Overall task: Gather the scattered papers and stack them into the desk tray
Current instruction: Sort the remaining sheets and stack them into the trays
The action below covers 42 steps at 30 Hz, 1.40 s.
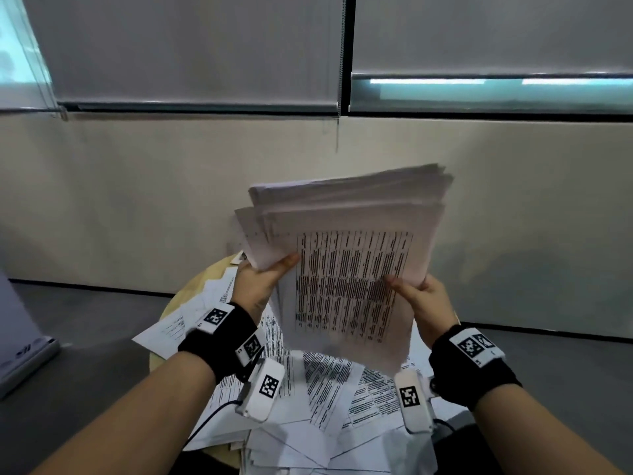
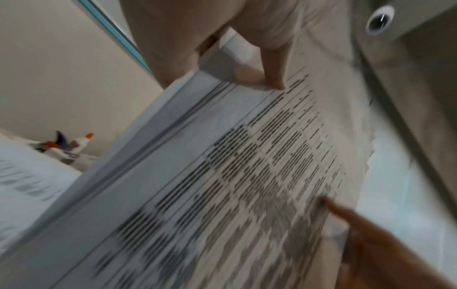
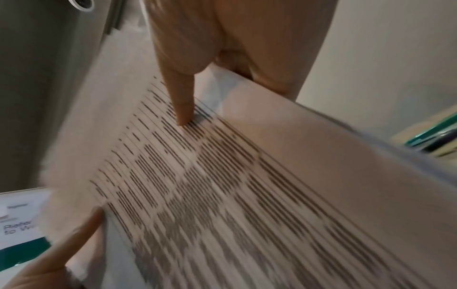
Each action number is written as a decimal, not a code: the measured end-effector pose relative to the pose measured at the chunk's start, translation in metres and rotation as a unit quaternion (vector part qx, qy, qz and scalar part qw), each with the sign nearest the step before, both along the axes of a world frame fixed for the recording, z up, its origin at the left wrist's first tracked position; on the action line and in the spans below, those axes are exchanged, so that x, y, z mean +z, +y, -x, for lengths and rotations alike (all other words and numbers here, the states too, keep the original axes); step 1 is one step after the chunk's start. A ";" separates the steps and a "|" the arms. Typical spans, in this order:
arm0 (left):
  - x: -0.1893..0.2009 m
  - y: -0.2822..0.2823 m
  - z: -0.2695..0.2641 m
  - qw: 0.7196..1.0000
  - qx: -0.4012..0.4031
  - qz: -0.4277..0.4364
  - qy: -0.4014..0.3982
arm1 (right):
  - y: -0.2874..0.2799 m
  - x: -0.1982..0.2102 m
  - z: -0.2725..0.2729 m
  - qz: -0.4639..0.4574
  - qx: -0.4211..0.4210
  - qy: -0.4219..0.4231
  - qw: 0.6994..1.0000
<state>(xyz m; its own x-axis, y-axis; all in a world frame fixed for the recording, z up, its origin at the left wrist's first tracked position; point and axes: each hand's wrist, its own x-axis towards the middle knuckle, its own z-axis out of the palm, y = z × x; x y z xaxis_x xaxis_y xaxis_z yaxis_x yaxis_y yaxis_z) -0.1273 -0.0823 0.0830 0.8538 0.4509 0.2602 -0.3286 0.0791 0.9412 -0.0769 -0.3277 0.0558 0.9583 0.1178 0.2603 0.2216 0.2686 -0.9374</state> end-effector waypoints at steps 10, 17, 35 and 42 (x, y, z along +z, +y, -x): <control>-0.022 -0.016 -0.008 0.999 -0.033 -0.016 0.039 | 0.028 -0.003 0.004 0.016 -0.025 0.022 0.999; -0.013 -0.010 -0.006 0.999 0.018 -0.029 -0.019 | 0.028 0.015 0.004 0.026 -0.050 -0.054 0.997; -0.089 -0.007 0.007 0.979 -0.063 -0.066 0.184 | 0.023 -0.068 0.015 0.127 -0.026 0.122 0.984; -0.108 -0.009 0.008 0.968 -0.041 -0.075 0.237 | 0.027 -0.092 0.018 0.115 -0.054 0.184 0.975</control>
<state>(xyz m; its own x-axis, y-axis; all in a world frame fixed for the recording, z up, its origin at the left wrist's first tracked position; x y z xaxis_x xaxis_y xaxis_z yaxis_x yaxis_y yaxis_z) -0.1350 -0.0911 -0.0247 0.9249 0.3635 -0.1113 0.1437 -0.0633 0.9876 -0.0953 -0.3004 -0.0363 0.9920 0.0255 -0.1239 -0.1248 0.0366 -0.9915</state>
